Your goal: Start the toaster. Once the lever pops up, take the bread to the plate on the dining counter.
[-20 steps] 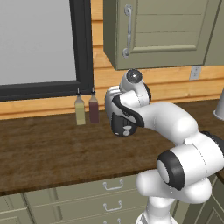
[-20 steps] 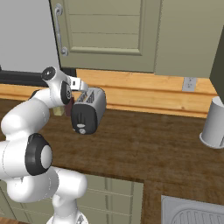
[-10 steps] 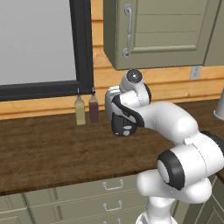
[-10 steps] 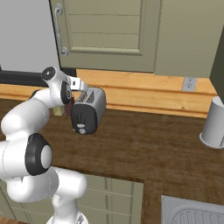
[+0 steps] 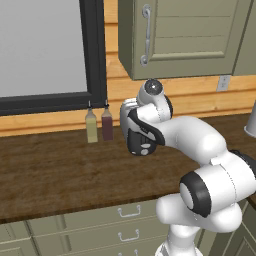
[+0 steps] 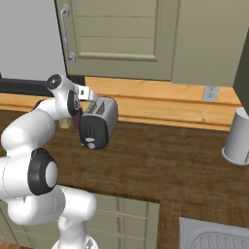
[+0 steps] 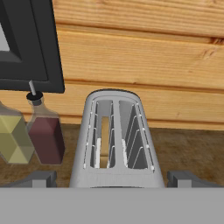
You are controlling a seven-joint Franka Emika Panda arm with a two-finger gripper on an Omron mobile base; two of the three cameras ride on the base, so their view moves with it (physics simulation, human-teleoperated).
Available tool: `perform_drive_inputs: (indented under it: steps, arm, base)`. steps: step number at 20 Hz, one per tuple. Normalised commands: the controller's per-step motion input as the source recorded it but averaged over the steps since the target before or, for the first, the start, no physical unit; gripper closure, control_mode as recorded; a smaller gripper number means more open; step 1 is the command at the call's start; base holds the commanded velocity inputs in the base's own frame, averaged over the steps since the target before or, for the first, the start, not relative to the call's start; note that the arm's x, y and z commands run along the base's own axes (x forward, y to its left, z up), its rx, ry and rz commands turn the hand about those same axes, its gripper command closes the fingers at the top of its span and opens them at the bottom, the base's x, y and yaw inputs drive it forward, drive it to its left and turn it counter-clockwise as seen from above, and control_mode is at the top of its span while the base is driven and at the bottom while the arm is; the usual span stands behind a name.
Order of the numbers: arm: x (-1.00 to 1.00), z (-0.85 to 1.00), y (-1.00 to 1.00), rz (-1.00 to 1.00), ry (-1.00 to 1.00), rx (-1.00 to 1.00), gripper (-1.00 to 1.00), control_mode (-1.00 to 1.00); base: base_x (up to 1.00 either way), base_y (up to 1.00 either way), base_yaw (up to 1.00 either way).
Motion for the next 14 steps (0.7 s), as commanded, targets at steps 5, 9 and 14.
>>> perform_drive_inputs:
  steps: [5,9,14]
  arm:
    - [0.0,0.0,0.0,0.0,0.0,0.0,-1.0,-1.0]
    - [0.0,-0.01,0.0,0.0,0.0,0.0,-1.0,-1.0]
    - [0.0,-0.02,0.0,0.0,0.0,0.0,-1.0,-1.0]
  base:
    - [0.0,0.0,0.0]
    - [0.0,0.0,0.0]
    - [0.0,0.0,0.0]
